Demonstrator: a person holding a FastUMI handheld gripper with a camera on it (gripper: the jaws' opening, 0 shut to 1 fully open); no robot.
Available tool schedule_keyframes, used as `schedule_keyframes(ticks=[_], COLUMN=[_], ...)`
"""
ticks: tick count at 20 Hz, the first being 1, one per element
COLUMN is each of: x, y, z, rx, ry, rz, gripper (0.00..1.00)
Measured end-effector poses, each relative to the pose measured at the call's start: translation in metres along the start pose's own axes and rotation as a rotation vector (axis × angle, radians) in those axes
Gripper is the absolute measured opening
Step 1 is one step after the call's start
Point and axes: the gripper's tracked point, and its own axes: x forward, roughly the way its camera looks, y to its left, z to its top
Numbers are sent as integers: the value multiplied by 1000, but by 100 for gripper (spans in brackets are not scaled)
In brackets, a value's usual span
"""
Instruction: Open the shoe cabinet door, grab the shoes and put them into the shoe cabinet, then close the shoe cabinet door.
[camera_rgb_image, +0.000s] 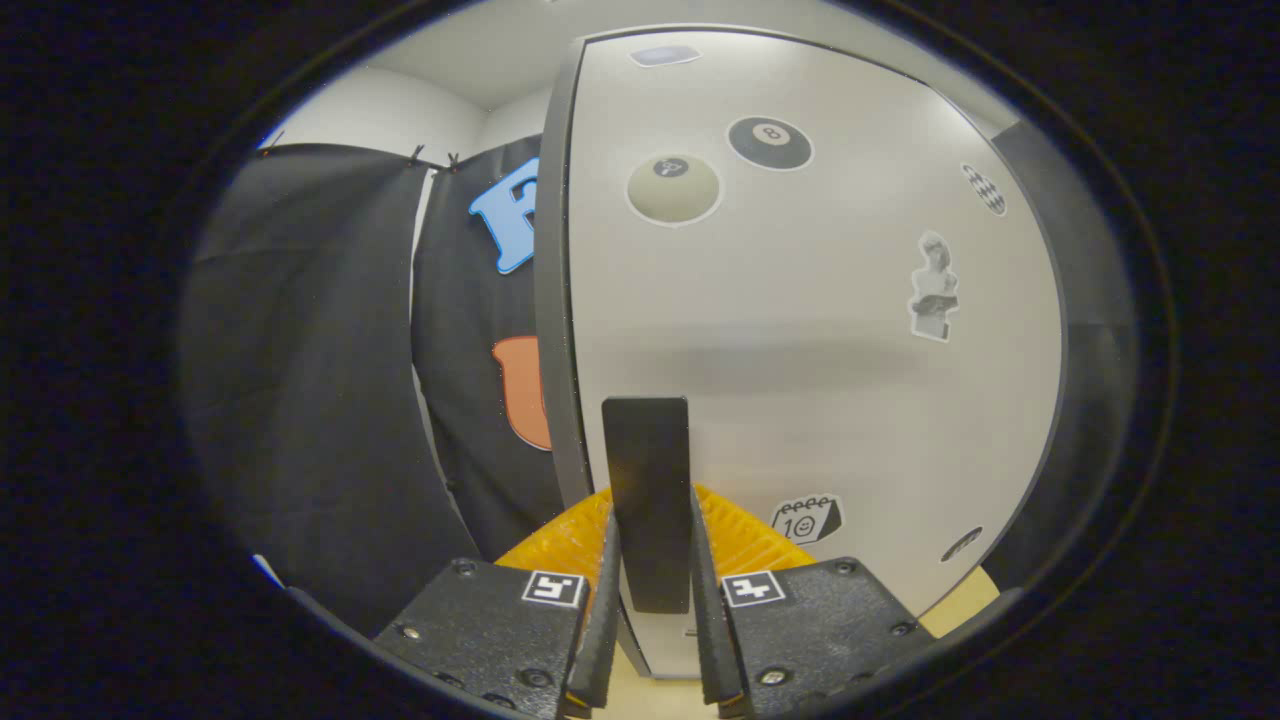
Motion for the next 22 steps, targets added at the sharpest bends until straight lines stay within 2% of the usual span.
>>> schedule_keyframes(ticks=[1,3,7,13,22], x=[0,-3,-12,-54,-107], y=[0,1,-1,-1,-21], z=[3,2,0,-4,-8], rx=[11,23,-3,-30,-85], ry=[7,25,38,61,81], rz=[1,7,31,91,217], gripper=[30,28,27,27,27])
